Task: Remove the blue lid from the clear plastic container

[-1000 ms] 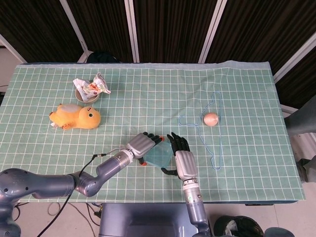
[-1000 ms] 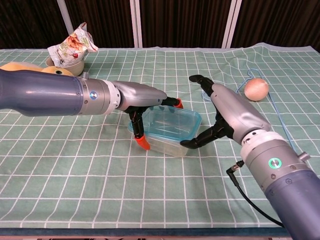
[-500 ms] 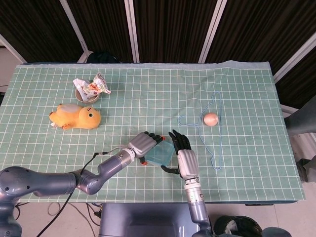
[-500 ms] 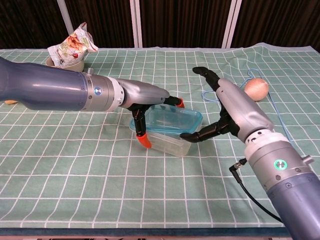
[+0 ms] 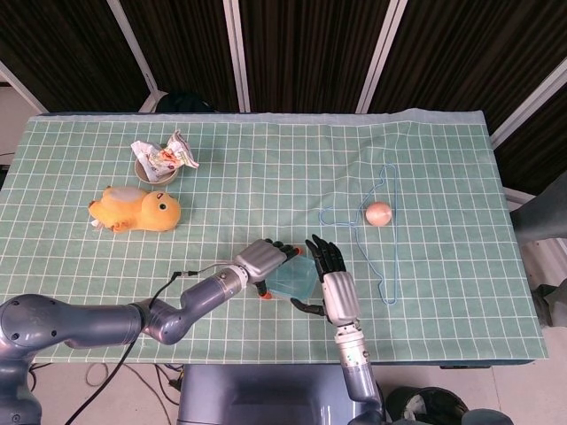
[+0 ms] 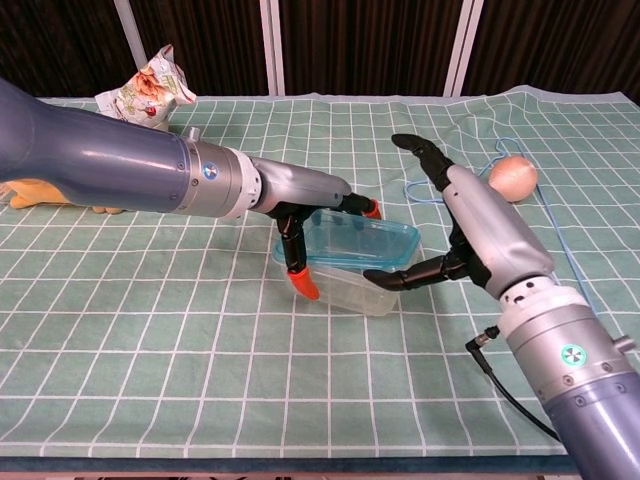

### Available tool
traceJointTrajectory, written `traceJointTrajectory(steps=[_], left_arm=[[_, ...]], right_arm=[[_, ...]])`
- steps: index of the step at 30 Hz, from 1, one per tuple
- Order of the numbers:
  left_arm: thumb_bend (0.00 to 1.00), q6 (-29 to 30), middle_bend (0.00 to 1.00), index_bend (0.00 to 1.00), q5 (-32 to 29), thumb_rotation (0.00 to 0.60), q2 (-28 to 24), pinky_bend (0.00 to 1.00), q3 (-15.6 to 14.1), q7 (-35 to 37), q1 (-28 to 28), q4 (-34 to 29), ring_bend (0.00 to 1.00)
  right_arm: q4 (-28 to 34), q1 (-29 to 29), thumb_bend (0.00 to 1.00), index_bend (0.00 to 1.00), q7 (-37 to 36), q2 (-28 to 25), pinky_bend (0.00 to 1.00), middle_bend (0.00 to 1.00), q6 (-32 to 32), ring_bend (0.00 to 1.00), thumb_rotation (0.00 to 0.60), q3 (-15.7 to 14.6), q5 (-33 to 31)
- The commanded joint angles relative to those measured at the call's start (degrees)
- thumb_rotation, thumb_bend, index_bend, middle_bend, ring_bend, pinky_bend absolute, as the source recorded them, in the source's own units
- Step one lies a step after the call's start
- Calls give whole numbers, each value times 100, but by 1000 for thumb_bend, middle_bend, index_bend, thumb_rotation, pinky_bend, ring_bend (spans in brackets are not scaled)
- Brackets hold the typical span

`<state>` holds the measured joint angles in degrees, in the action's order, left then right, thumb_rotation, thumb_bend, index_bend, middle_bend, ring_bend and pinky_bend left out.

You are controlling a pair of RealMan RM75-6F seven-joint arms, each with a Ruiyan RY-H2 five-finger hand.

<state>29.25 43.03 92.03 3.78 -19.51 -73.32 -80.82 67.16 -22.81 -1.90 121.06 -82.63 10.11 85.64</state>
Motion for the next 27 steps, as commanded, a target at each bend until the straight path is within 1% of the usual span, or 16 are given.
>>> traceJointTrajectory(steps=[1,6,8,10,11,13,16,21,27], left_arm=[[168,4,127,107,1,600,-3,330,-43,5,-28,14,135],[168,27,125,106,17,600,2,330,-115,24,-71,23,135],[167,48,124,105,17,600,4,330,-118,48,-79,21,135],[167,67,123,104,36,600,-5,330,-126,56,-91,14,135],[167,73,123,104,41,600,-13,330,-127,66,-95,6,135],[167,78,123,104,55,600,-42,330,-131,83,-104,-32,135],[167,85,122,104,69,600,-77,330,-156,91,-119,-53,135],[167,106,123,104,60,600,-111,330,-190,122,-130,-94,135],[167,114,123,104,68,600,-117,330,-242,138,-148,-106,135]], right_arm=[[-96,-24,188,0,-44,67,0,0,-11,0,600,10,16],[-172,-63,187,0,1,100,0,0,40,0,600,57,-10],[-188,-73,216,11,27,95,0,0,49,0,600,59,-4],[-200,-79,285,64,40,83,0,0,48,0,600,56,8],[-199,-77,326,122,42,79,0,0,52,0,600,58,2],[-198,-76,374,199,56,72,0,4,60,0,600,75,-18],[-196,-79,414,222,104,55,0,10,85,0,600,84,-41],[-149,-69,494,311,217,28,0,24,154,0,600,77,-104],[-154,-59,527,367,295,63,0,36,214,0,600,97,-194]])
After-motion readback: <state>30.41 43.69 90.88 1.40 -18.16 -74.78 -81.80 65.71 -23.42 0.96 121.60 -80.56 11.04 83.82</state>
